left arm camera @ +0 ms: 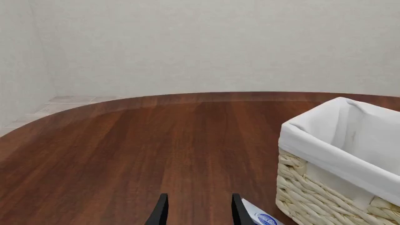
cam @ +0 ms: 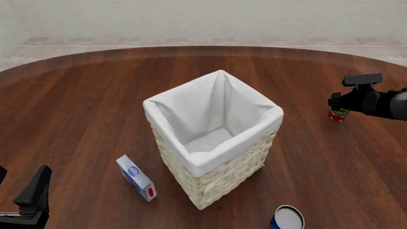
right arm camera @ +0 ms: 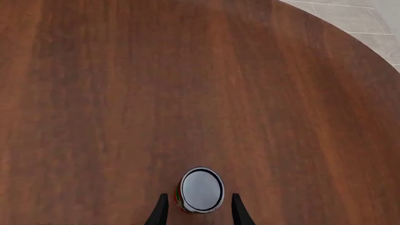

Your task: Pick up the tomato sauce, and put it in the basket.

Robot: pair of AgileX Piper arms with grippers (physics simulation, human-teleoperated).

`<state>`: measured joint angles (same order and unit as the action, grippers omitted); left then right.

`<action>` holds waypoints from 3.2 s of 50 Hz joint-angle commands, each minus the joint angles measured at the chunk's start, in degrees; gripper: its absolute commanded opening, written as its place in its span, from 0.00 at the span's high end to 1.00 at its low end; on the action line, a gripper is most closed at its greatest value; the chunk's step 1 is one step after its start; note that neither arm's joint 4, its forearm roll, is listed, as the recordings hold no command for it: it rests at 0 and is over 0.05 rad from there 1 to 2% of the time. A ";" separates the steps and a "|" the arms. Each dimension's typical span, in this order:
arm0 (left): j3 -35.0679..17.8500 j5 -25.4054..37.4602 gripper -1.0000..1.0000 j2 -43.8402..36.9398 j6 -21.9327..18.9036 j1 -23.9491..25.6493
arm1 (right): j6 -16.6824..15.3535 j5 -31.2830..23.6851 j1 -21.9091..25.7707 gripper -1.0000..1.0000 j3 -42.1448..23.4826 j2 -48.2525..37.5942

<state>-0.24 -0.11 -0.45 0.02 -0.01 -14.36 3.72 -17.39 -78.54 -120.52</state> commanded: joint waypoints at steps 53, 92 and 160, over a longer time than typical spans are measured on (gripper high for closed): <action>0.00 0.00 0.00 0.00 0.01 0.01 | -0.32 -1.62 0.65 1.00 -5.78 -6.67; 0.00 0.00 0.00 -0.01 0.00 -0.01 | 0.59 -5.04 3.27 1.00 -5.62 7.98; 0.00 0.01 0.00 -0.03 0.11 -0.08 | 0.24 -16.62 32.47 1.00 -0.41 36.65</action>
<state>-0.24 -0.10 -0.47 0.14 -0.09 -14.83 -10.73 10.66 -79.63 -87.85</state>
